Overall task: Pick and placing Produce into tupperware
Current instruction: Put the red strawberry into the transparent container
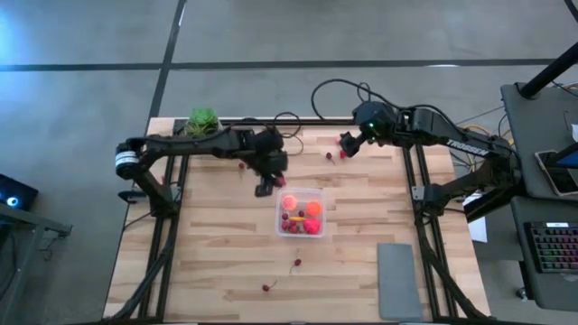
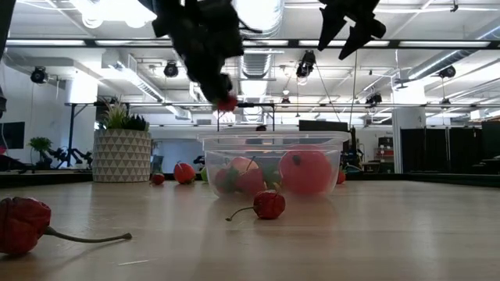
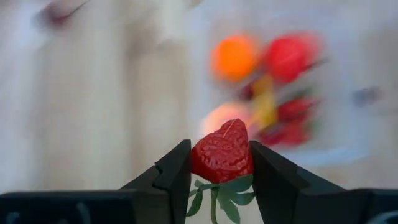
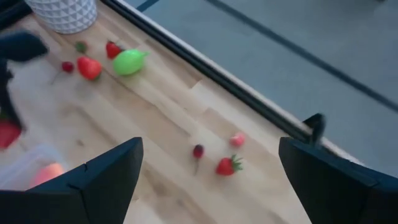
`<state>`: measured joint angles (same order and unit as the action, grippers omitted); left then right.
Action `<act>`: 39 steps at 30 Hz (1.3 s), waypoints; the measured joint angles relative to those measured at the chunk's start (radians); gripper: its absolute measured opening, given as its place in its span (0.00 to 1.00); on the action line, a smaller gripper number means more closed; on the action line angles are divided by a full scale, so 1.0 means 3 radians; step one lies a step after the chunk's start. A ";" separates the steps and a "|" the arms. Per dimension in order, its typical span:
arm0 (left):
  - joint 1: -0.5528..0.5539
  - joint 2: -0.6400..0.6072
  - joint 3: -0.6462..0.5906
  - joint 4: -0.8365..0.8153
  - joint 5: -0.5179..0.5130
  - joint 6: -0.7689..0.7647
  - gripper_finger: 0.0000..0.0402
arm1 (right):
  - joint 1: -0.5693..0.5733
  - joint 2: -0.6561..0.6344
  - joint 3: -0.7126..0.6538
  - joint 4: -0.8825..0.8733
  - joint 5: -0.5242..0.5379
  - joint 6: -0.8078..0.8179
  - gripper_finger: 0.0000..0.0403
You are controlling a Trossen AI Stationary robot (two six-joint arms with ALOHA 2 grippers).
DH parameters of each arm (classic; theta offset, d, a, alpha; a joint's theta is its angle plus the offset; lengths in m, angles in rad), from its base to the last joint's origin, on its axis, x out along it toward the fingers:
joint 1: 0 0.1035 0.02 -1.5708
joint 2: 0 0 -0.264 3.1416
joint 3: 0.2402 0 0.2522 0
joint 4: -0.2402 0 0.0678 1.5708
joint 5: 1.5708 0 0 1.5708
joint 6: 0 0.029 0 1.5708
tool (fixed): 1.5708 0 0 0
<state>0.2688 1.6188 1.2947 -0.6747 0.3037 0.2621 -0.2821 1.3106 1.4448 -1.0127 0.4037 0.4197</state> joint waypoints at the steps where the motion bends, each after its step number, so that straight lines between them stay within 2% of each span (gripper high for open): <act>1: -0.0058 -0.0001 0.0003 0.0063 0.0158 -0.0039 0.31 | 0.0000 0.0000 0.0000 -0.0003 -0.0035 0.0036 0.91; 3: -0.0188 0.0000 -0.0029 0.0126 0.0287 -0.0070 0.31 | 0.0000 0.0000 0.0000 -0.0026 -0.0060 0.0109 0.91; 8: -0.0431 0.0000 -0.0235 0.0381 0.0280 -0.0123 0.31 | 0.0001 0.0000 0.0000 -0.0169 -0.0110 0.0140 0.91; 14: -0.0565 0.0001 -0.0252 0.0767 0.0237 -0.0632 0.32 | 0.0001 -0.0002 0.0000 -0.0185 -0.0364 0.0117 0.91; 19: -0.0666 0.0001 -0.0329 0.1397 -0.0384 -0.1681 0.43 | 0.0001 -0.0003 0.0000 -0.0278 -0.0396 -0.0096 0.91; 24: -0.0672 0.0001 -0.0372 0.1473 -0.0445 -0.2281 0.59 | 0.0001 -0.0003 0.0000 -0.0522 -0.0393 -0.0230 0.91; 29: -0.0677 -0.0038 -0.0384 0.1216 -0.0496 -0.2423 0.69 | 0.0000 -0.0004 0.0000 -0.0695 -0.0384 -0.0299 0.91; 32: -0.0679 -0.0163 -0.0331 0.0744 -0.0855 -0.2449 0.70 | -0.0026 -0.0004 0.0000 -0.0702 -0.0374 -0.0305 0.91; 35: -0.0653 -0.0284 -0.0323 0.0021 -0.1168 -0.2874 0.70 | -0.0122 -0.0003 0.0000 -0.0706 -0.0378 -0.0233 0.91; 39: -0.0563 -0.0426 -0.0356 -0.0698 -0.1309 -0.3252 0.70 | -0.0450 -0.0003 -0.0044 -0.0704 -0.0424 0.0105 0.91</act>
<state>0.1000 1.4910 1.1880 -0.8840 -0.0888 -0.7136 -0.4172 1.3098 1.4317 -1.2240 0.2764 0.4511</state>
